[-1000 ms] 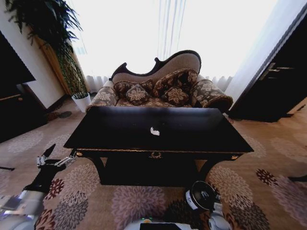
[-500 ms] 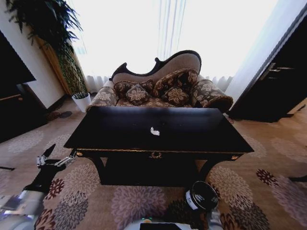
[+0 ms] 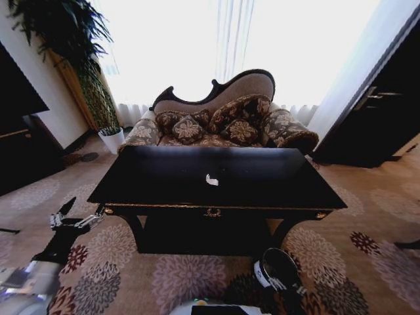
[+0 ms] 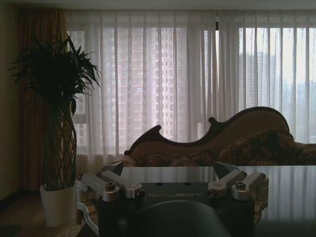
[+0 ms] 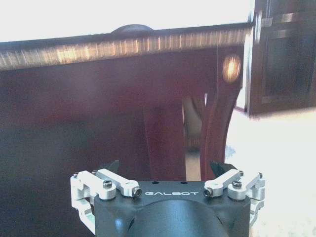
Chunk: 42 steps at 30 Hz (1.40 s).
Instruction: Move to the front of the table and place the trash on the table into the trash bin.
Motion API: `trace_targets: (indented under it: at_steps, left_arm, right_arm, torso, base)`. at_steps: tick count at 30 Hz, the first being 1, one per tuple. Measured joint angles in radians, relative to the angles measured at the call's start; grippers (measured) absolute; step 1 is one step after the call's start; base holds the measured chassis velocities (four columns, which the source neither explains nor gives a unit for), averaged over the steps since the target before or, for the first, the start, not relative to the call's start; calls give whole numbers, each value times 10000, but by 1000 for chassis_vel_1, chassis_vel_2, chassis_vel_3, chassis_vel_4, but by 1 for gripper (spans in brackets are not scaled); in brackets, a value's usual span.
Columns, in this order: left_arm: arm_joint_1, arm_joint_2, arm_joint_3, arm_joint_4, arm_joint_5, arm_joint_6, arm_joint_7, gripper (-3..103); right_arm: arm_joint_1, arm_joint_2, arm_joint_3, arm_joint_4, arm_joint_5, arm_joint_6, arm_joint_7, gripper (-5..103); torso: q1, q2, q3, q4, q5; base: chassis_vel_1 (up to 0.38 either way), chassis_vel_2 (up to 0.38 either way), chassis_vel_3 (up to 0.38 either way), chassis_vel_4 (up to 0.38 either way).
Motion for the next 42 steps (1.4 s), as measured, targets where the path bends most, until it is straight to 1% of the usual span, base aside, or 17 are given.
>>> trace_targets:
  at_steps: [5,8,13,16,18,24,25,27,28,30,32,33,34,36,37,38,42]
  left_arm:
    - [0,0,0,0,0,0,0,100]
    - [0,0,0,0,0,0,-1,100]
    - [1,0,0,0,0,0,0,100]
    - [0,0,0,0,0,0,0,100]
    - [0,0,0,0,0,0,-1,100]
    - [0,0,0,0,0,0,-1,100]
    - [0,0,0,0,0,0,-1,100]
    - [0,0,0,0,0,0,0,100]
    - [0,0,0,0,0,0,0,100]
    - [0,0,0,-1,0,0,-1,100]
    - [0,1,0,0,0,0,-1,100]
    - [0,1,0,0,0,0,-1,100]
    - [0,0,0,0,0,0,-1,100]
    - [0,0,0,0,0,0,-1,100]
    - [1,0,0,0,0,-1,-1,100]
    - [1,0,0,0,0,-1,-1,100]
    - [0,0,0,0,0,0,-1,100]
  right_arm:
    - [-938,41,593,1633,-247,257,100,100]
    - [-1300,6,913,2429,-194,-202,434,100]
    - [-1477,-172,1989,4135,717,-1560,813,100]
    - [-1374,-281,2209,4754,955,-2031,882,100]
    - [-1288,-332,2257,5004,1003,-2224,895,100]
    - [-32,-924,2052,6146,1256,-4044,976,100]
    - [-32,-924,2052,6146,1256,-4044,976,100]
    - [594,-1353,1848,6368,1269,-4822,975,100]
    - [594,-1353,1848,6368,1269,-4822,975,100]
    - [1124,-1965,1553,6582,1291,-5436,959,100]
    - [1621,-2923,1329,6738,1451,-6171,958,100]
    - [1621,-2923,1329,6738,1451,-6171,958,100]
    - [1794,-3292,1315,6744,1576,-6443,958,100]
    - [2320,-4250,1311,6713,2154,-7108,1032,100]
    - [2481,-4576,1314,6700,2505,-7375,1139,100]
    - [2481,-4576,1314,6700,2505,-7375,1139,100]
    - [3218,-5994,1155,6451,4045,-8326,1655,100]
  torso:
    - [-1,0,0,0,1]
    - [0,0,1,2,3]
    - [0,-1,1,0,2]
    - [0,-1,1,1,2]
    - [0,-1,1,0,3]
    - [0,-2,1,0,3]
    - [0,-2,1,0,3]
    - [0,-2,1,1,3]
    - [0,-2,1,1,3]
    - [1,-3,2,0,4]
    - [0,-3,1,0,3]
    - [0,-3,1,0,3]
    - [0,-3,1,0,3]
    - [0,-2,1,3,2]
    - [0,-3,2,4,4]
    - [0,-3,2,4,4]
    - [2,-3,2,0,3]
  base:
    - [0,0,0,0]
    - [0,0,0,0]
    - [0,0,0,0]
    - [0,0,0,0]
    - [0,0,0,0]
    - [0,0,0,0]
    - [0,0,0,0]
    - [0,0,0,0]
    - [0,0,0,0]
    - [0,0,0,0]
    - [0,0,0,0]
    - [0,0,0,0]
    - [0,0,0,0]
    - [0,0,0,0]
    - [0,0,0,0]
    - [0,0,0,0]
    - [0,0,0,0]
